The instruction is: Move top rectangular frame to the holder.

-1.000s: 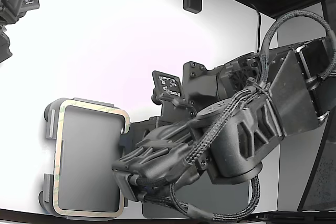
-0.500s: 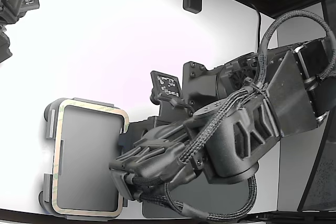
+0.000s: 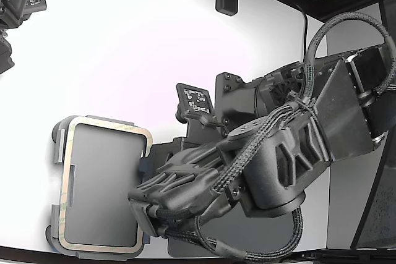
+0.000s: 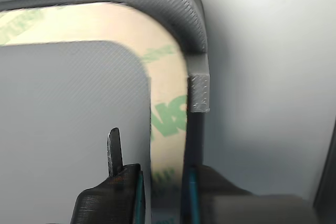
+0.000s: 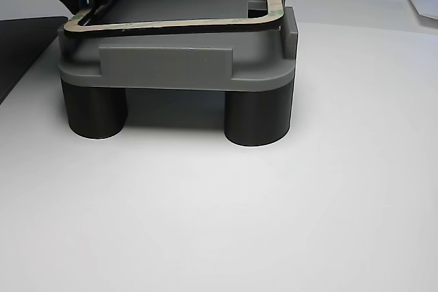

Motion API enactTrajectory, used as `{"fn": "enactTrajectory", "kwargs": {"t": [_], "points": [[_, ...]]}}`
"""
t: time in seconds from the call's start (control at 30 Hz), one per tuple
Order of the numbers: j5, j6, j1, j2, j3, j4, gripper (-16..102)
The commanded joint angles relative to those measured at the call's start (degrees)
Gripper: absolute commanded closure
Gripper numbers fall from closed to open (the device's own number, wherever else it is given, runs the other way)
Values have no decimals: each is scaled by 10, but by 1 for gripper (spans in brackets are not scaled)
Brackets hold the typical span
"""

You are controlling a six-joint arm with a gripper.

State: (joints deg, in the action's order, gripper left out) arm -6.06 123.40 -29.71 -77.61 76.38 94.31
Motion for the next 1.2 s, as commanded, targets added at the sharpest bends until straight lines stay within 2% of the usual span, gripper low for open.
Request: {"fn": "enactTrajectory", "kwargs": {"t": [0.0,0.03,0.17,0.27,0.4,0.5,0.57,0.7,0.8,0.87,0.93,0.97,1.0,1.07,1.17], "points": [[-1,0,9,-10,-18,4,-8],[-2,0,9,-10,-18,4,-14],[-5,-1,8,-9,-26,4,-14],[-25,-19,7,-14,-42,4,-14],[-104,-127,4,-69,-51,-2,-14],[-155,-287,11,-150,8,-69,-14],[-211,-400,12,-200,42,-102,-14],[-265,-664,37,-280,91,-134,-14],[-244,-797,78,-368,173,-183,-14],[-228,-896,116,-461,276,-263,-14],[-178,-1001,165,-561,385,-358,-14],[-134,-1035,198,-600,422,-388,-14],[-103,-1059,222,-628,447,-402,-14],[-56,-1101,258,-657,464,-377,-14],[-4,-1146,298,-709,511,-365,-14]]}}
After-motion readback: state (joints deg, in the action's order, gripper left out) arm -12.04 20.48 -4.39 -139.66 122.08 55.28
